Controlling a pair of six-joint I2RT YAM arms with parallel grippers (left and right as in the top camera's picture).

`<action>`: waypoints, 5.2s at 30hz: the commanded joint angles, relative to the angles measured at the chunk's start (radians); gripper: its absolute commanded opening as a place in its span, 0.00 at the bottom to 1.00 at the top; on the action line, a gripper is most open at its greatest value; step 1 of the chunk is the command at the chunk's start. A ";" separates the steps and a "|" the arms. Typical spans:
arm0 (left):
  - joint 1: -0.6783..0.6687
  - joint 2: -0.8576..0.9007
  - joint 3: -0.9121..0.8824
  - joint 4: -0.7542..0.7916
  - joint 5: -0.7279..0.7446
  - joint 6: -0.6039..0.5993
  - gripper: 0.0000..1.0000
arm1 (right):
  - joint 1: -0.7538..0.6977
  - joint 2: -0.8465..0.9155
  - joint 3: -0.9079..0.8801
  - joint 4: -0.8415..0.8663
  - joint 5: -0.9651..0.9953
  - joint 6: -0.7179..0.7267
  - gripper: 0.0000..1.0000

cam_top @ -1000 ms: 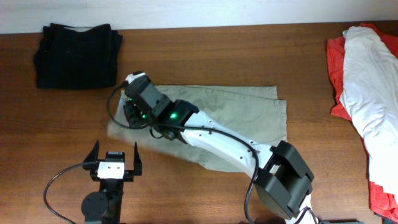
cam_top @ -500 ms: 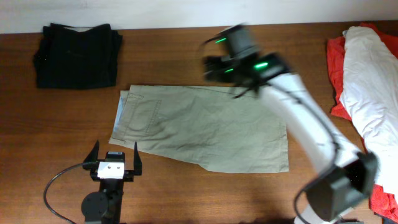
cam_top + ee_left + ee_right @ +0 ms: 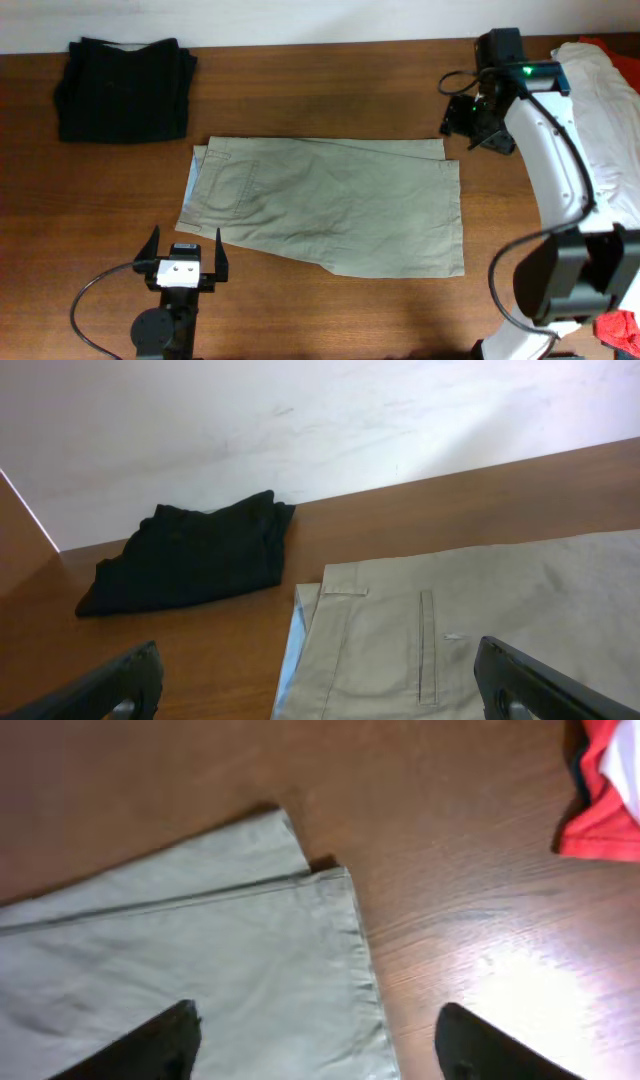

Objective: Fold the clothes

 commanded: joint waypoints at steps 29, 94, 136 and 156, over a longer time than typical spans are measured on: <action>0.005 -0.005 -0.006 -0.001 -0.006 0.012 0.99 | -0.092 0.365 -0.016 0.112 -0.163 -0.265 0.46; 0.005 -0.005 -0.006 0.017 -0.030 0.014 0.99 | -0.054 0.284 0.278 0.096 -0.102 -0.106 0.99; 0.193 1.536 1.137 -0.556 0.518 -0.130 0.99 | -0.054 0.281 0.350 0.048 0.158 -0.132 0.99; 0.290 1.917 1.136 -0.560 0.548 -0.055 0.99 | -0.054 0.281 0.350 0.048 0.158 -0.132 0.99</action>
